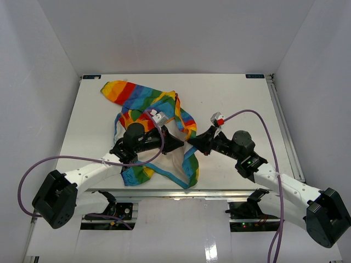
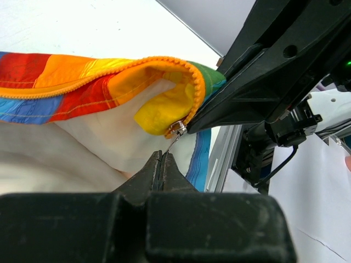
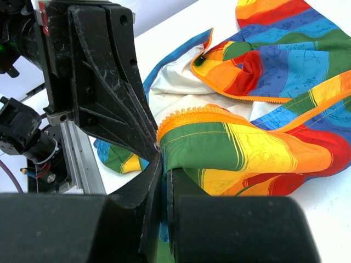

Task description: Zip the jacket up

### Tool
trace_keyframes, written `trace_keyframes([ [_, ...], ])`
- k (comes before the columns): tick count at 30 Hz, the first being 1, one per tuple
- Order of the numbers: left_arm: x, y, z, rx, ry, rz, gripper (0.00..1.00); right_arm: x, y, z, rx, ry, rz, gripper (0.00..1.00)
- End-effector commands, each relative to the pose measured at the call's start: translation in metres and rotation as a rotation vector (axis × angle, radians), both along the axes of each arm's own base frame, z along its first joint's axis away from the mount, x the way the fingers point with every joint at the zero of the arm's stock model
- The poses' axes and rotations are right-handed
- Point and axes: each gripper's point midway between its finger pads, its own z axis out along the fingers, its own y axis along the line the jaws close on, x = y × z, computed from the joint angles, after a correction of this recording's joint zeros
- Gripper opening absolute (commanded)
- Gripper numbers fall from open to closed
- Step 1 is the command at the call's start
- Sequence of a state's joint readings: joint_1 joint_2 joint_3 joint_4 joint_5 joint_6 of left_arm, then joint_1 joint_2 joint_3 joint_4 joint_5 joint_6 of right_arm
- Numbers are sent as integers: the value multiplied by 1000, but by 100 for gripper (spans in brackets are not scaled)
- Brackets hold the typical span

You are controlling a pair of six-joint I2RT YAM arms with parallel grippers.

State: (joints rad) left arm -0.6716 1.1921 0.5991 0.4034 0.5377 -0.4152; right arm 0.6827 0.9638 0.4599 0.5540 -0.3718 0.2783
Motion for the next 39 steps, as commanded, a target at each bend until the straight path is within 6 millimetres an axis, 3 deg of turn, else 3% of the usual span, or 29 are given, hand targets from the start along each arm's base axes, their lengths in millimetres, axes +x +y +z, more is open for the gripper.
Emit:
trace_keyframes([
  [1,6,10,-15,79,31,64,0,2,-1,33,70,-99,-12,8],
  [5,12,14,-15,97,22,101,0,1,-1,34,71,-103,-12,8],
  [18,-3,6,-9,57,14,0,0,1,-1,34,73,-102,-10,8],
  [20,-1,9,-8,56,17,31,9,0,-1,32,69,-101,-7,8],
  [23,12,18,-2,62,15,133,37,-1,-2,28,64,-98,-8,8],
  [29,55,51,10,123,72,381,47,-12,-7,21,61,-95,12,8],
  [35,102,112,17,197,101,657,55,-23,-13,6,39,-110,37,8],
  [39,135,159,34,223,138,797,56,-28,-14,6,37,-135,52,8],
])
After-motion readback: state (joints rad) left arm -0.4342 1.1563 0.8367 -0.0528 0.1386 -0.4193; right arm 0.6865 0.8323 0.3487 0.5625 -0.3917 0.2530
